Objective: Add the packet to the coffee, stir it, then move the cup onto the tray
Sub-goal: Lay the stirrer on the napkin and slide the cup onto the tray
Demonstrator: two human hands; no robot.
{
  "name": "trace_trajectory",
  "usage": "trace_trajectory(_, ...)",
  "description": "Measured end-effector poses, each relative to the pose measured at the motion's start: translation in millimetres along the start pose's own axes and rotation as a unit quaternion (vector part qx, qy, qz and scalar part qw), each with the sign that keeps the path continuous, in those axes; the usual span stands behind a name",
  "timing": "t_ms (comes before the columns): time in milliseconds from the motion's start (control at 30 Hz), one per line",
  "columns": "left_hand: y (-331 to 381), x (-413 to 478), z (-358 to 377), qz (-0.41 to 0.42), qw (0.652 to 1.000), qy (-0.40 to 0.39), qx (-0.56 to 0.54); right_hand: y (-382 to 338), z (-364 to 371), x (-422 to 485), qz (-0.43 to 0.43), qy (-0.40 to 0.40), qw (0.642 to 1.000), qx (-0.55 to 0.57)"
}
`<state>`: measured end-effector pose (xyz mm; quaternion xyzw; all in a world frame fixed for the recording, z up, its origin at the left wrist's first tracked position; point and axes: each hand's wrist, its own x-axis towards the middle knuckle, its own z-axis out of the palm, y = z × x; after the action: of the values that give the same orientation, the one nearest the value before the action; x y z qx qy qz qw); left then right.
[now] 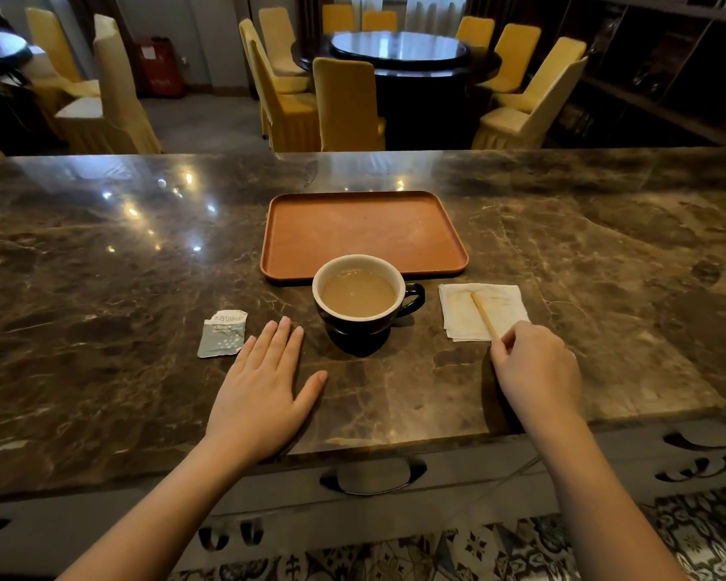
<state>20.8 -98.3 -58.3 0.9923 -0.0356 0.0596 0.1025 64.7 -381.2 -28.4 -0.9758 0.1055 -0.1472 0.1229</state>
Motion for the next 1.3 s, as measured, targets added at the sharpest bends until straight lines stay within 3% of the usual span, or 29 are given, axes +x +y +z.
trace_trajectory(433,1,1,-1,0.004,1.000,-0.021,-0.004,-11,4,-14,0.056,-0.001,0.998,0.038)
trace_trajectory(600,2,9,-11,0.005,0.998,-0.056,-0.002,-10,0,-15,0.032,-0.005,0.999,0.024)
trace_trajectory(700,4,17,-17,0.002,0.998,-0.063,-0.005,-16,-8,-11,-0.030,-0.002,0.997,0.070)
trace_trajectory(833,7,23,-15,-0.008,0.999,-0.024,-0.045,-38,-14,5,-0.153,-0.080,0.966,0.194)
trace_trajectory(1000,2,28,-2,0.007,0.999,-0.025,-0.026,-65,-7,35,-0.212,-0.228,0.914,0.260)
trace_trajectory(1200,0,27,8,0.009,1.000,-0.002,-0.006,-66,3,53,-0.132,-0.309,0.891,0.306)
trace_trajectory(1300,-1,26,9,0.008,1.000,0.000,-0.003,-61,6,55,-0.104,-0.354,0.860,0.353)
